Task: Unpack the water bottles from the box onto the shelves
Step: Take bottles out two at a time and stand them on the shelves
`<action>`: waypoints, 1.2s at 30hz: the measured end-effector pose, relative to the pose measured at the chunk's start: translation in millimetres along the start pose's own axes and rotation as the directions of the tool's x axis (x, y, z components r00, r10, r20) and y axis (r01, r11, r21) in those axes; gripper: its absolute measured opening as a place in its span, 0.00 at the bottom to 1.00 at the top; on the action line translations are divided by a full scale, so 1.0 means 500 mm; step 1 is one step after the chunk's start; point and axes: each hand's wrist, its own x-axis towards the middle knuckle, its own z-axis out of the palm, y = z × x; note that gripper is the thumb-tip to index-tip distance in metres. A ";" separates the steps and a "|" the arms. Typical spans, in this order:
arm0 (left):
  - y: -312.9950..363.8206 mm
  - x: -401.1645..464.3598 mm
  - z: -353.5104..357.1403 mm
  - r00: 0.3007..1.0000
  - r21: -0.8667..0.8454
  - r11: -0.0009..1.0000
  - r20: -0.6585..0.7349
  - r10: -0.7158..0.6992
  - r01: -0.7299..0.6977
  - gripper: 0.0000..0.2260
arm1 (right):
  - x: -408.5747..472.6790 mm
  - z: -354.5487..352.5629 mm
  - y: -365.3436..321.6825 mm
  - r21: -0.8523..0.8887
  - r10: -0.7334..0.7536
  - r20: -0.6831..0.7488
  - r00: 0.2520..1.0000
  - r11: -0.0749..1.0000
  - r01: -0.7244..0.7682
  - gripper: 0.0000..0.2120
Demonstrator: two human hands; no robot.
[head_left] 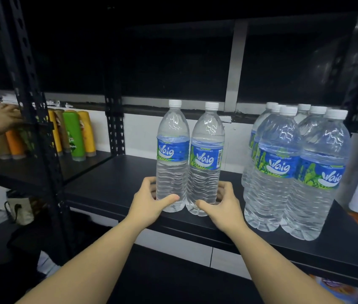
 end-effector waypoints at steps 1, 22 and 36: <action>-0.003 0.005 -0.004 1.000 0.005 1.000 -0.004 -0.008 0.008 0.35 | 0.000 0.001 0.001 -0.012 -0.007 0.023 1.000 1.000 0.008 0.37; -0.040 0.046 -0.107 1.000 0.108 0.994 0.004 0.012 -0.013 0.35 | 0.030 0.096 -0.042 -0.081 -0.037 0.153 0.987 0.995 0.050 0.44; -0.140 0.204 -0.224 0.999 0.135 0.990 0.020 -0.038 0.035 0.30 | 0.158 0.260 -0.067 -0.169 0.010 0.187 0.982 0.985 0.022 0.39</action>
